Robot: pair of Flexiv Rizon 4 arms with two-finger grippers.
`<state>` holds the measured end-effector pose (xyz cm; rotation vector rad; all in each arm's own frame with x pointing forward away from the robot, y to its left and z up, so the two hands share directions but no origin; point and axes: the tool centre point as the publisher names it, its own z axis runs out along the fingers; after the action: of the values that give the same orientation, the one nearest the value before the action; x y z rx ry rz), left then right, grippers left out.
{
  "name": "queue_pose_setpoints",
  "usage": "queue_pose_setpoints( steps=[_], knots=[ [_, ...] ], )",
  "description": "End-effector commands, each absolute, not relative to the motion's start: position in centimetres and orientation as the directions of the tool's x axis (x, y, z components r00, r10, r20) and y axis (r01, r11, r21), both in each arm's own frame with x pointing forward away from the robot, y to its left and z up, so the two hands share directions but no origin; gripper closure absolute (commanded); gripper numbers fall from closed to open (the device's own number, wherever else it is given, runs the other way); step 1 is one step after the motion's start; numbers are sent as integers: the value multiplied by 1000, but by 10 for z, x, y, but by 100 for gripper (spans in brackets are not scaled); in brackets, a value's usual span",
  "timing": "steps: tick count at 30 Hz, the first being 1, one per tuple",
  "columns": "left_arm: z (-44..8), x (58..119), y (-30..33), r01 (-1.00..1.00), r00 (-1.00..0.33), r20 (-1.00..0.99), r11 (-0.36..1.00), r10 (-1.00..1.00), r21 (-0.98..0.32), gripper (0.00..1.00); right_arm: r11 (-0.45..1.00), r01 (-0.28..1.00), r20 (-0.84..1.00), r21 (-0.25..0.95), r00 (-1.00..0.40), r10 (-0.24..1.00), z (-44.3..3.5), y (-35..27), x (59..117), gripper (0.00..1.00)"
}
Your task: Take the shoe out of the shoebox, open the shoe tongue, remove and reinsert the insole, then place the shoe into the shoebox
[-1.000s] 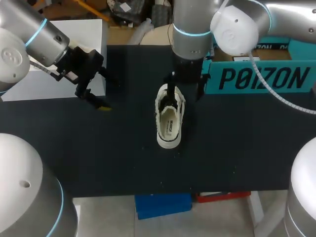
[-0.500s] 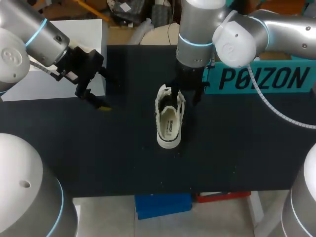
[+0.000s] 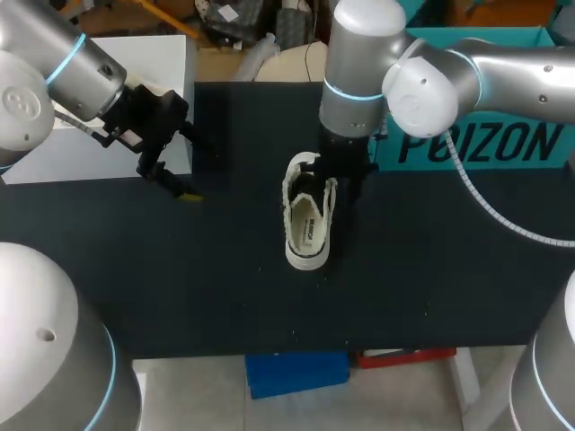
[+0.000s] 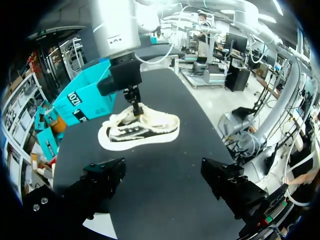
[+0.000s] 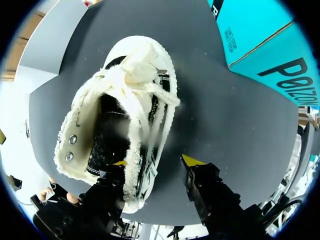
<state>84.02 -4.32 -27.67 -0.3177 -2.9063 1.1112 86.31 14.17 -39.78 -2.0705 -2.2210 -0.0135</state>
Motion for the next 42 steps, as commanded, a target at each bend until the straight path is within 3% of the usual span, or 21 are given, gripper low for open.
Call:
queue_pose_setpoints(
  steps=[1,13,16,17,18,20,22,36,39,42],
  knots=[
    [-278,840,-44,185,-979,-63,727,192,-662,0,69,995,75,-78,-63,995,-406,151,868,51],
    [-278,840,-44,185,-979,-63,727,192,-662,0,47,995,65,-91,-41,997,-416,161,869,58],
    [-278,840,-44,185,-979,-63,727,192,-662,0,41,994,60,-100,-35,998,-417,160,867,65],
    [-278,840,-44,185,-979,-63,727,192,-662,0,39,994,58,-103,-33,998,-417,159,866,76],
    [-278,840,-44,185,-979,-63,727,192,-662,0,38,993,54,-111,-32,998,-417,158,865,80],
    [-278,840,-44,185,-979,-63,727,192,-662,0,36,992,51,-122,-30,998,-419,156,863,81],
    [-278,840,-44,185,-979,-63,727,192,-662,0,29,991,46,-131,-24,999,-419,154,861,100],
    [-278,840,-44,185,-979,-63,727,192,-662,0,4,982,8,-187,-2,1000,-372,142,854,100],
    [-278,840,-44,185,-979,-63,727,192,-662,0,75,986,-7,-148,-77,997,-346,133,857,100],
    [-278,840,-44,185,-979,-63,727,192,-662,0,238,969,-36,-73,-241,970,-315,122,864,100]
  ],
)
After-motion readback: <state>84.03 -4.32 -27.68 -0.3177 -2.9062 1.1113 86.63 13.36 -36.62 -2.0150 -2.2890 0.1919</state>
